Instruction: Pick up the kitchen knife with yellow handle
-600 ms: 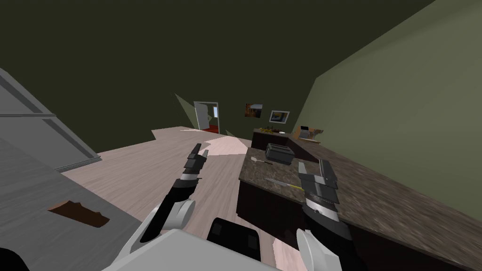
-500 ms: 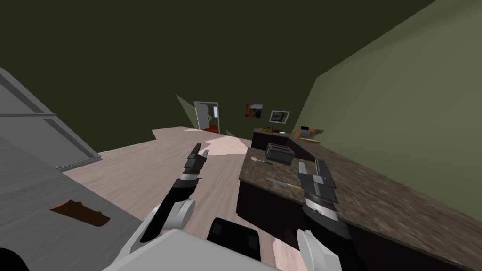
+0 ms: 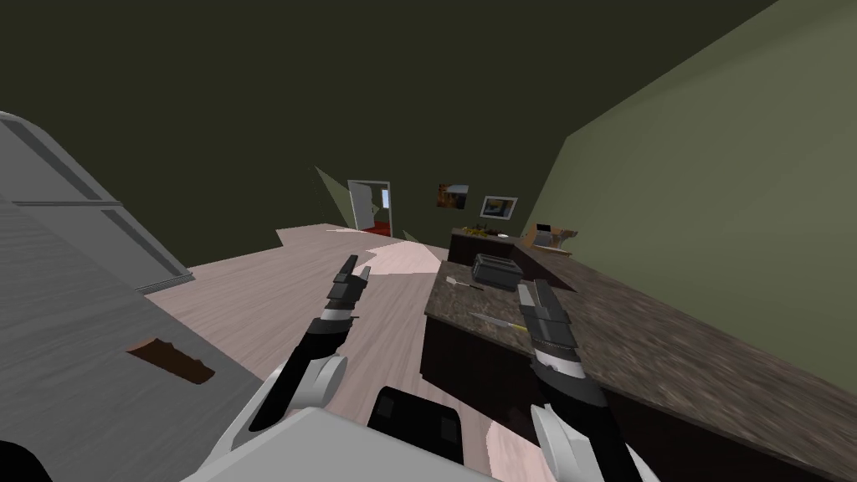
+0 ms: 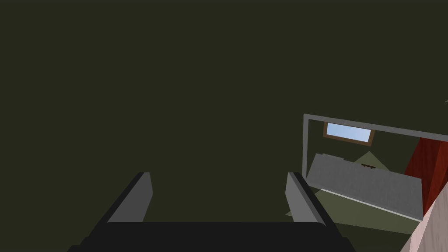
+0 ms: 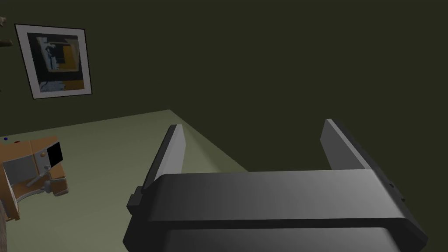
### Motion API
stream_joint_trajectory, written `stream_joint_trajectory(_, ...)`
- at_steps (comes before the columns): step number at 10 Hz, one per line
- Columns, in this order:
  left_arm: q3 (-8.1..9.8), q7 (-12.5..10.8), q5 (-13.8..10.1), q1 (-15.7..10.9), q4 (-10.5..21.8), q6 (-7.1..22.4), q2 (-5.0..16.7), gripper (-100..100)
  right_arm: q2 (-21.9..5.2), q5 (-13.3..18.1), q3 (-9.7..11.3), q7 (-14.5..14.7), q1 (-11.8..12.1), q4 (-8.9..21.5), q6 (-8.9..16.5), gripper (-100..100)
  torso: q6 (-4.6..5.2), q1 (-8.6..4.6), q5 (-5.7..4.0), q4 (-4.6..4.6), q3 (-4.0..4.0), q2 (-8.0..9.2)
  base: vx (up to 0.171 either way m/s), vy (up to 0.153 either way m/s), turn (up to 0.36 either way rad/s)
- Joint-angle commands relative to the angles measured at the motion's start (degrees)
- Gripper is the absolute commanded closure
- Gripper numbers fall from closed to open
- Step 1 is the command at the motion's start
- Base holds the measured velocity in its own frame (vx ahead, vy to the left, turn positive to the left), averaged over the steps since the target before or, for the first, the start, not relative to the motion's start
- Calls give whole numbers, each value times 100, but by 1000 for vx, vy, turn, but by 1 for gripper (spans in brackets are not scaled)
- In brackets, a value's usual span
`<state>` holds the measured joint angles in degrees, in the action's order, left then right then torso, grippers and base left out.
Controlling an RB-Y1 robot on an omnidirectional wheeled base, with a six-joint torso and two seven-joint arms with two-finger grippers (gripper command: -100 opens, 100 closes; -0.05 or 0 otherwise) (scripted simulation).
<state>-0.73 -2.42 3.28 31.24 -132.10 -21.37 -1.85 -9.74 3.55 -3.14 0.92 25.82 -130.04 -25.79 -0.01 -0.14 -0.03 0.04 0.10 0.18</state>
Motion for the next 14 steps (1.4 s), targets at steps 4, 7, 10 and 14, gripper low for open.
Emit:
stream_joint_trajectory(4,0,0,0,0,0,0,0,0,-704,488,108,2,-206,303,-78,-100,0,-1,0,1,3,4,-59,-26,38)
stream_joint_trajectory(7,0,0,0,0,0,0,0,0,-1219,953,206,3,-414,626,-168,-100,2,4,1,0,-1,-2,-46,-20,46)
stream_joint_trajectory(10,0,0,0,0,0,0,0,0,-1617,1206,262,4,-527,809,-223,-100,0,6,1,0,0,0,-48,-15,46)
stream_joint_trajectory(14,0,0,0,0,0,0,0,0,-2260,1741,384,8,-765,1218,-354,-100,0,4,0,-1,-2,-3,-41,-21,60)
